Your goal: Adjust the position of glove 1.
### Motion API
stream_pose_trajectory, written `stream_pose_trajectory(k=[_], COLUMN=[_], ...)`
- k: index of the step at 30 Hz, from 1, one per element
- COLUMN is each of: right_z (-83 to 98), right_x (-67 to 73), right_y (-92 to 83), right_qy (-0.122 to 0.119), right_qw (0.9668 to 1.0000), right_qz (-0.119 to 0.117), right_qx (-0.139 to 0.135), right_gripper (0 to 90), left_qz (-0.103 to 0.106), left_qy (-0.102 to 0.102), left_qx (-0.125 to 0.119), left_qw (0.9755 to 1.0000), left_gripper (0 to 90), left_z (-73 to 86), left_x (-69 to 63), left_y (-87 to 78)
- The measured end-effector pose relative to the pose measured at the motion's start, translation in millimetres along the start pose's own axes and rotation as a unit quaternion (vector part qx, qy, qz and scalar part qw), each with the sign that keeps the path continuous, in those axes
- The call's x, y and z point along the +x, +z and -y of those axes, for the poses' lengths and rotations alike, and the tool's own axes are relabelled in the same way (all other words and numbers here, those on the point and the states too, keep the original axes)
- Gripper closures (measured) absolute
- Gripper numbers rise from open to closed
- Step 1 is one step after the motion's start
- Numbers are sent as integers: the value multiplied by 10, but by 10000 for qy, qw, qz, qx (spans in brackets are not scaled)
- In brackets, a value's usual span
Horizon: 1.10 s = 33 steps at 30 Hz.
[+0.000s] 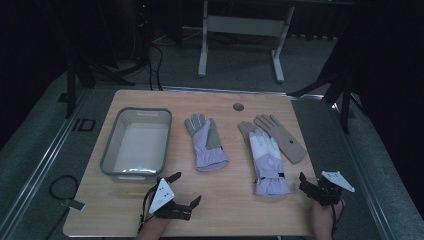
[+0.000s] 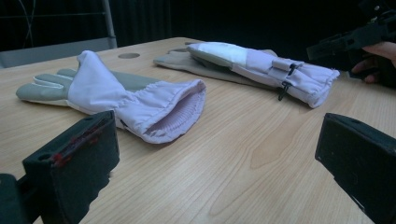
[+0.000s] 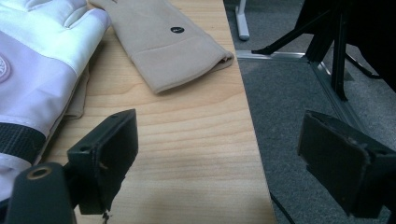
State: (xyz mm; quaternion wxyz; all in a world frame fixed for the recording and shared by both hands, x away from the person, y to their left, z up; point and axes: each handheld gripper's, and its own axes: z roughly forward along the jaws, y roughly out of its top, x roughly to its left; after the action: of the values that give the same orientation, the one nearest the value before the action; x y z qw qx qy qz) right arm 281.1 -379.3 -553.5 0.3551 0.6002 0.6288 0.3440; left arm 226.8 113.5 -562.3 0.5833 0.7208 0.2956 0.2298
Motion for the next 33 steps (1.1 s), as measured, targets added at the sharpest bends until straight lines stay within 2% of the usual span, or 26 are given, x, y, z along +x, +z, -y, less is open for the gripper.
stream_pose_trajectory(k=[3, 5, 8, 10, 13, 18, 20, 21, 22, 23, 27, 29, 31, 33], right_z=[0, -1, -48, -91, -190, -425, -537, -617, -617, -702, -808, -889, -1030, -1077], right_x=[-3, -12, -65, -92, -103, -106, -76, -53, -53, -34, 28, 72, 161, 188], right_y=[0, -7, -26, -35, -59, -122, -148, -169, -169, -165, -178, -174, -166, -165], right_qy=[3, -14, 82, 89, -33, -167, -257, -243, -243, -212, -215, -107, -26, 11], right_qw=[10000, 9998, 9995, 9995, 9996, 9987, 9988, 9986, 9986, 9969, 9960, 9942, 9937, 9929], right_qz=[4, -74, -202, -208, -201, -455, -416, -450, -450, -726, -862, -1068, -1121, -1187], right_qx=[49, 183, 213, 229, 216, 157, 103, 140, 140, 205, 48, 39, 32, -7], right_gripper=[122, 122, 129, 131, 132, 124, 112, 148, 148, 141, 138, 123, 108, 108], left_qz=[7, 11, 31, 34, 31, 59, 73, 82, 98, 103, 126, 130, 133, 132], left_qy=[-8, -27, -8, 8, -6, -19, -19, -23, -30, -32, -44, -41, -36, -28], left_qx=[-4, 2, 9, 3, -1, -6, -6, -8, -1, -4, -6, -4, -1, 2], left_qw=[10000, 10000, 10000, 10000, 10000, 10000, 10000, 10000, 9999, 9999, 9999, 9999, 9999, 9999], left_gripper=[0, 0, 0, 0, 0, 0, 0, 0, 0, 0, 0, 0, 0, 0], left_z=[0, 0, -2, -1, 0, 0, 0, 0, 0, 0, 0, 0, 0, -1], left_x=[2, 5, 2, -1, 3, 7, 8, 8, 9, 9, 11, 12, 11, 9], left_y=[0, 1, 4, 3, 1, 1, 0, 0, 1, 2, 3, 1, 2, 2])
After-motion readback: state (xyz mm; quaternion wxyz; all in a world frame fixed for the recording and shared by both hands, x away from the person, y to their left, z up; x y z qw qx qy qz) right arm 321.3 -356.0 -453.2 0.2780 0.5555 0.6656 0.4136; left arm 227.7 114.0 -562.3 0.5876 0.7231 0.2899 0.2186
